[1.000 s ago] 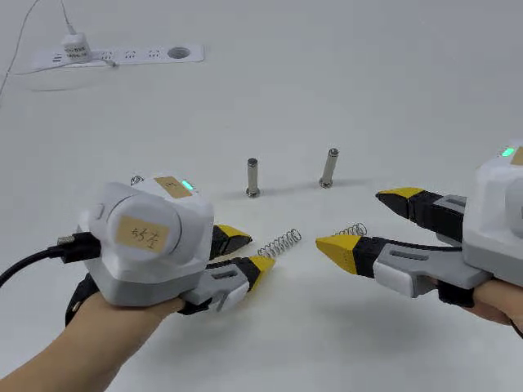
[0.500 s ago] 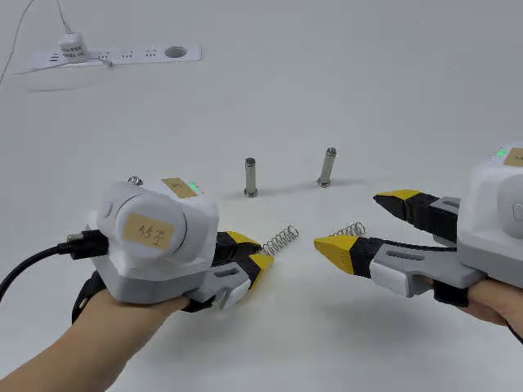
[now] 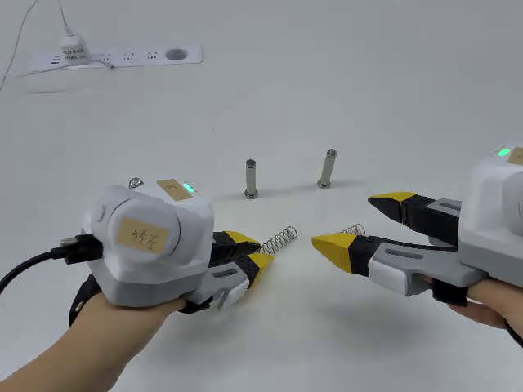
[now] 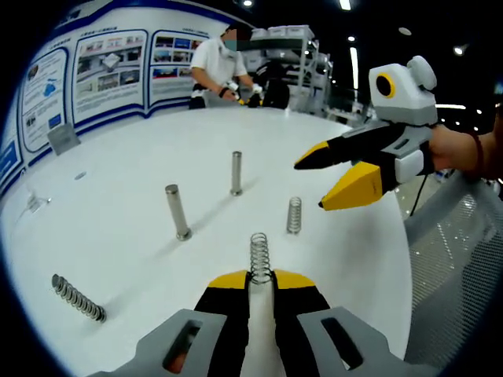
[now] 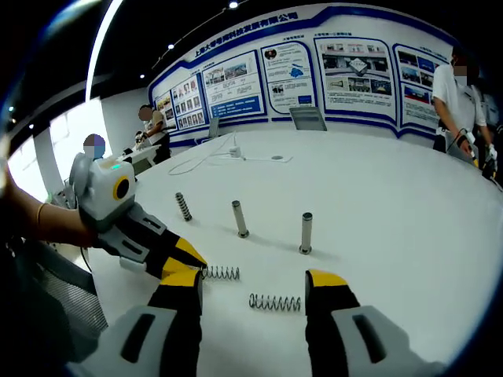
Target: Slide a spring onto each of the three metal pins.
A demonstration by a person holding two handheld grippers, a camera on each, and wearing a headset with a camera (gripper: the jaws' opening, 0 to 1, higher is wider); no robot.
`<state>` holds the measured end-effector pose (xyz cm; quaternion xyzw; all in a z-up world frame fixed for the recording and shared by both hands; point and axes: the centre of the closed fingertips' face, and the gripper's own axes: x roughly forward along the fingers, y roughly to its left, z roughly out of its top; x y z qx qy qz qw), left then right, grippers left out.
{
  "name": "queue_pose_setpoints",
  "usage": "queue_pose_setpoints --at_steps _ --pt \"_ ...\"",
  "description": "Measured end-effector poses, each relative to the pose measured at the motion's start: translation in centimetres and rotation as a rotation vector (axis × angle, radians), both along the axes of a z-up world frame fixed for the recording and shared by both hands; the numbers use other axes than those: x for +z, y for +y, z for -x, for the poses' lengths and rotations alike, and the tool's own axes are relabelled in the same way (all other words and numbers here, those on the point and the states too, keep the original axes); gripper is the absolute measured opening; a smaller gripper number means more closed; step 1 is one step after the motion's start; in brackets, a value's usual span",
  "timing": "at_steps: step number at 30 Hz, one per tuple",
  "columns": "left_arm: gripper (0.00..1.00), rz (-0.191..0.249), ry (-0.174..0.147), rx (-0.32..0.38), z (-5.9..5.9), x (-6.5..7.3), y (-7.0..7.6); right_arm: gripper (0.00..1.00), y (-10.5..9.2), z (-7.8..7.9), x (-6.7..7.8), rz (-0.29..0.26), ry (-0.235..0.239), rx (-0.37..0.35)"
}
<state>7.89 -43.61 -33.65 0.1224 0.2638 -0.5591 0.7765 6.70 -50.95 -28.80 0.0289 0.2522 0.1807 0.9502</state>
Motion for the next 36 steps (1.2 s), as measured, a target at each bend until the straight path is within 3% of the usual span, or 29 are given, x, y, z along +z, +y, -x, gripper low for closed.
queue_pose_setpoints --at_steps 11,16,27,36 --pt "0.10 0.038 -0.018 0.028 -0.6 1.3 0.5 0.47 0.9 0.1 0.5 -0.044 0.000 0.002" --pt "0.09 0.082 -0.024 0.043 -0.7 2.6 0.7 0.46 1.5 -0.2 1.0 -0.100 0.005 -0.010" --pt "0.09 0.187 -0.029 0.072 -0.4 5.5 1.6 0.36 3.0 -1.2 2.2 -0.301 0.026 -0.065" --pt "0.09 0.277 -0.031 0.091 0.0 7.7 1.8 0.30 4.2 -1.8 3.1 -0.431 0.036 -0.075"
